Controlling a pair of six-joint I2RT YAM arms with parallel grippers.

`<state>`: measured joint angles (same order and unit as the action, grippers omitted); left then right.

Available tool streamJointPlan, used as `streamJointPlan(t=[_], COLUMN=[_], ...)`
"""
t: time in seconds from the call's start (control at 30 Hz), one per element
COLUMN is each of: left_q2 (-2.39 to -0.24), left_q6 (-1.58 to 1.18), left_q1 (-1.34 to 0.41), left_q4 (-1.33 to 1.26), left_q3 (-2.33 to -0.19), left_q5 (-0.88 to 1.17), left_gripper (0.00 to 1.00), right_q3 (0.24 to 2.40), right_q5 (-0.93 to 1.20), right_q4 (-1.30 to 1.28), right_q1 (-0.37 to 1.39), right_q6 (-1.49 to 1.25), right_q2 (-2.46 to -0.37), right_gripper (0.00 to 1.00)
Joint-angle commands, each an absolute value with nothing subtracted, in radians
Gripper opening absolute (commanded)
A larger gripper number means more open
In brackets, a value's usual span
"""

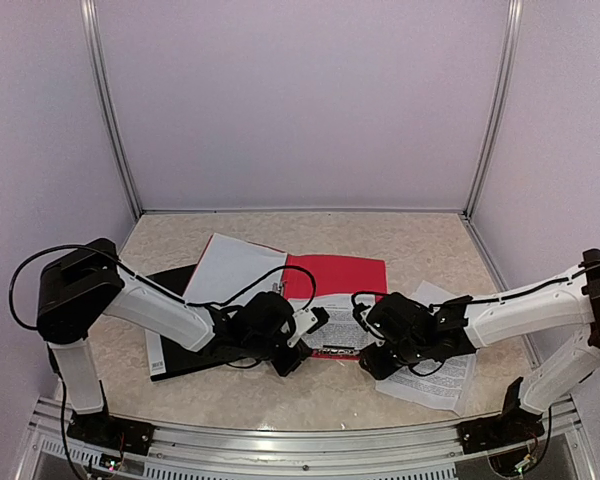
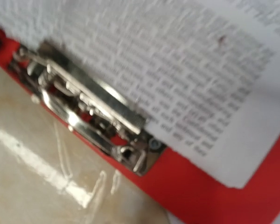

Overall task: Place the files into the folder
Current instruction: Clamp the file at the center of the board, then pick up the folder with files at the center of the board.

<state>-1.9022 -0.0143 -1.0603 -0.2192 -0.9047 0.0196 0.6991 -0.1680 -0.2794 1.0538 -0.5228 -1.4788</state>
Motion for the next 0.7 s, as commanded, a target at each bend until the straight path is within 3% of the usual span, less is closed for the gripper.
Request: streamJointPlan(t=[0.0, 0.2, 0.37, 0.5, 0.57, 0.6, 0.67], left_q2=[-1.881, -1.807, -1.720, -1.629, -1.566, -1.544, -1.481], left_q6=[-0.003, -0.026, -0.065, -0.138, -0.198, -0.230, -0.287], left_q1=[-1.047, -1.041, -1.029, -1.002, -0.979, -0.969, -0.940], left_q4=[-0.126, -0.151, -0.167, -0.147, -0.123, -0.100, -0.039], left_q3=[-0.856, -0.848, -0.845, -0.825, -0.815, -0.815, -0.821], left_q5=[0.041, 0.057, 0.043, -0.037, -0.093, -0.127, -0.176], left_gripper=[0.01, 0.24, 0.45, 0.68, 0.93, 0.98, 0.99], right_q3=[0.679, 0.650, 0.646, 0.697, 0.732, 0.752, 0.791], right_q5=[-0.189, -0.280, -0.229, -0.198, -0.174, -0.161, -0.142], right_q4=[-0.301, -0.339, -0.280, -0.237, -0.193, -0.175, -0.150], right_q1=[1.035, 0.953, 0.821, 0.730, 0.694, 0.679, 0.655], right_q6=[-0.545, -0.625, -0.591, -0.512, -0.483, -0.472, -0.451], right_q2=[-1.406, -1.327, -1.336, -1.419, -1.463, -1.486, -1.537], right_gripper=[0.46, 0.66, 0.80, 0.84, 0.85, 0.85, 0.85])
